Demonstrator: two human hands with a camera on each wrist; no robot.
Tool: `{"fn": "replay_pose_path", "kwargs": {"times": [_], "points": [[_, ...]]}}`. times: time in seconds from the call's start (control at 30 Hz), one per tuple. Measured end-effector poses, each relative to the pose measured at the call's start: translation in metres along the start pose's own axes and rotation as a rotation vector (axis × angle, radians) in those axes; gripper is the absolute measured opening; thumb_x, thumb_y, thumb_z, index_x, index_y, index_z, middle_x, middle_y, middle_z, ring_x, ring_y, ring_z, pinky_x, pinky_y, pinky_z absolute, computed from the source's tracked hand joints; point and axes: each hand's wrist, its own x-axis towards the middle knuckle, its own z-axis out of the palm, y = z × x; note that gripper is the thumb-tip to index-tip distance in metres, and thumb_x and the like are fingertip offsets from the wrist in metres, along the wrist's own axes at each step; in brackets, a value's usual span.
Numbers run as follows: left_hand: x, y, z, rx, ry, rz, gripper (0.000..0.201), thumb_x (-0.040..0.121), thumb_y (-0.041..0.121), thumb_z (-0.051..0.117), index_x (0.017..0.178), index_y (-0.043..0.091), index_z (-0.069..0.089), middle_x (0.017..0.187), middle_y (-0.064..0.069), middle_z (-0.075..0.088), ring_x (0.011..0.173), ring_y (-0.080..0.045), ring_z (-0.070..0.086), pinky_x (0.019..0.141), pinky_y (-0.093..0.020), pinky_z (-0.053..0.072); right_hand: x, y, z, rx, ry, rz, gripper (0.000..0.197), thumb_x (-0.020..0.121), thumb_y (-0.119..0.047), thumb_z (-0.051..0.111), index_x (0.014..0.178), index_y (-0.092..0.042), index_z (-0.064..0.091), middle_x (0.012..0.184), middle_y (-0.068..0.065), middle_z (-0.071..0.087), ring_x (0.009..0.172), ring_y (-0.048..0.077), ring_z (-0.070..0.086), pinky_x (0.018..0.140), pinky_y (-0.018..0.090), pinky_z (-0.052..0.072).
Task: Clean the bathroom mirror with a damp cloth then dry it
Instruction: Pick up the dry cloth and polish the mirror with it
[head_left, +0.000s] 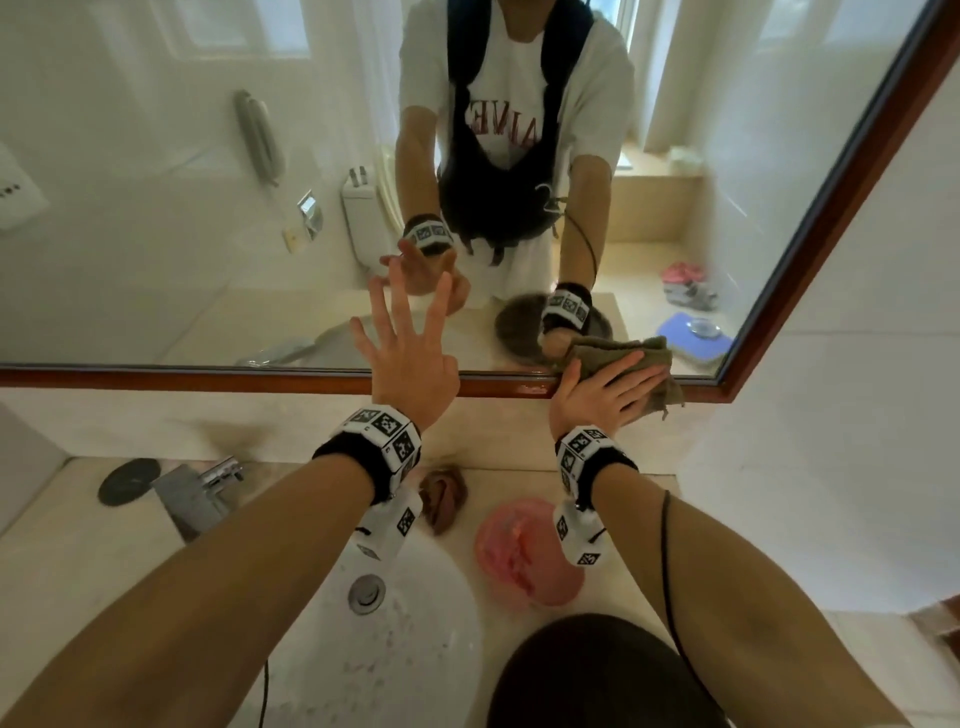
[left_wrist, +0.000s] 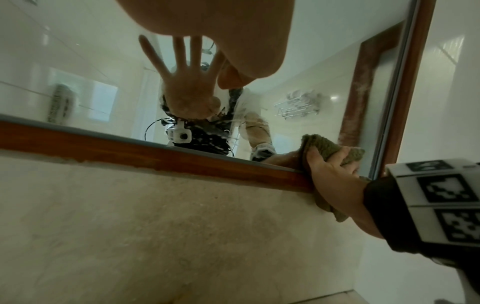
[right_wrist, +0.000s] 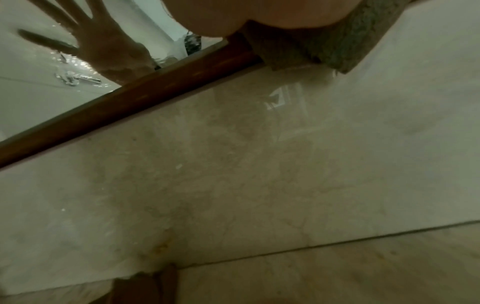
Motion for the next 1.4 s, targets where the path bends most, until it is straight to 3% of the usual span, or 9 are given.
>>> {"fn": "replay_pose_path", "kwargs": {"times": [0.27,0.5,0.63,0.9,1.0,1.13,1.2,1.3,1.4], "points": [[-0.013,-0.055,-0.001,-0.043,-0.021,-0.047,0.099,0.076,0.018,0.054,0.158,0.032,-0.001,0.163,-0.020,-0.012,0.150,-0.043,-0.005,0.109,-0.075,0.017,-0.067,-0.062,0.037,0.044,-0.014,-0.016,0.080,0.093,-0.054,0.035,0.140,0.011,0.035,0.144,0.040,0.030,0.136,0.051,0.030,0.111,0.054,0.027],[-0.019,-0.103,-0.004,-0.044,-0.046,-0.101,0.100,0.078,0.019,0.056,0.156,0.034,-0.004,0.163,-0.020,-0.012,0.150,-0.043,-0.007,0.111,-0.072,0.016,-0.108,-0.101,0.053,0.037,-0.117,-0.038,0.081,0.092,-0.053,0.038,0.140,0.013,0.035,0.143,0.041,0.028,0.136,0.052,0.028,0.114,0.053,0.014],[-0.017,-0.113,-0.004,-0.074,-0.087,-0.119,0.100,0.079,0.019,0.057,0.156,0.034,-0.003,0.163,-0.018,-0.016,0.150,-0.041,-0.010,0.112,-0.073,0.014,-0.109,-0.100,0.052,-0.022,-0.119,-0.043,0.086,0.089,-0.059,0.037,0.139,0.011,0.039,0.142,0.039,0.033,0.134,0.050,0.033,0.112,0.053,0.024],[-0.008,-0.085,0.000,-0.126,-0.054,-0.054,0.100,0.078,0.019,0.057,0.156,0.034,-0.003,0.163,-0.019,-0.014,0.150,-0.044,-0.006,0.109,-0.075,0.016,-0.085,-0.082,0.034,-0.002,-0.148,0.009,0.091,0.078,-0.056,0.052,0.138,0.011,0.039,0.141,0.037,0.037,0.130,0.048,0.041,0.103,0.056,0.036],[-0.006,-0.069,0.003,-0.132,-0.054,-0.031,0.100,0.080,0.021,0.057,0.156,0.035,-0.007,0.163,-0.019,-0.015,0.149,-0.045,-0.006,0.111,-0.074,0.014,-0.063,-0.060,0.025,-0.030,-0.131,0.016,0.089,0.083,-0.059,0.041,0.135,0.013,0.043,0.137,0.039,0.041,0.126,0.049,0.046,0.099,0.058,0.040],[-0.006,-0.036,0.008,-0.154,-0.049,-0.009,0.101,0.080,0.018,0.060,0.156,0.036,-0.004,0.163,-0.019,-0.012,0.149,-0.045,-0.005,0.111,-0.073,0.014,-0.036,-0.021,0.012,-0.042,-0.144,-0.004,0.093,0.087,-0.054,0.057,0.145,0.010,0.024,0.148,0.038,0.021,0.139,0.048,0.025,0.112,0.055,0.022],[-0.006,-0.015,0.009,-0.153,-0.048,0.009,0.100,0.079,0.017,0.060,0.155,0.036,-0.001,0.163,-0.019,-0.009,0.149,-0.045,-0.002,0.111,-0.072,0.015,-0.021,-0.003,0.005,-0.020,-0.186,0.013,0.094,0.088,-0.056,0.054,0.146,0.010,0.019,0.150,0.037,0.016,0.141,0.047,0.019,0.114,0.054,0.017],[-0.004,0.018,0.011,-0.148,-0.044,0.034,0.099,0.078,0.017,0.059,0.156,0.036,0.001,0.164,-0.019,-0.007,0.149,-0.045,-0.001,0.111,-0.072,0.016,0.003,0.023,-0.008,-0.052,-0.167,0.010,0.094,0.087,-0.060,0.045,0.145,0.010,0.022,0.149,0.038,0.020,0.139,0.049,0.024,0.112,0.056,0.022],[0.002,0.047,0.015,-0.145,-0.035,0.054,0.096,0.079,0.019,0.059,0.157,0.035,0.005,0.164,-0.018,-0.009,0.149,-0.045,-0.004,0.111,-0.073,0.015,0.025,0.049,-0.022,-0.058,-0.239,0.015,0.095,0.091,-0.056,0.049,0.150,0.003,0.003,0.155,0.032,0.001,0.146,0.042,0.005,0.117,0.050,0.005]]}}
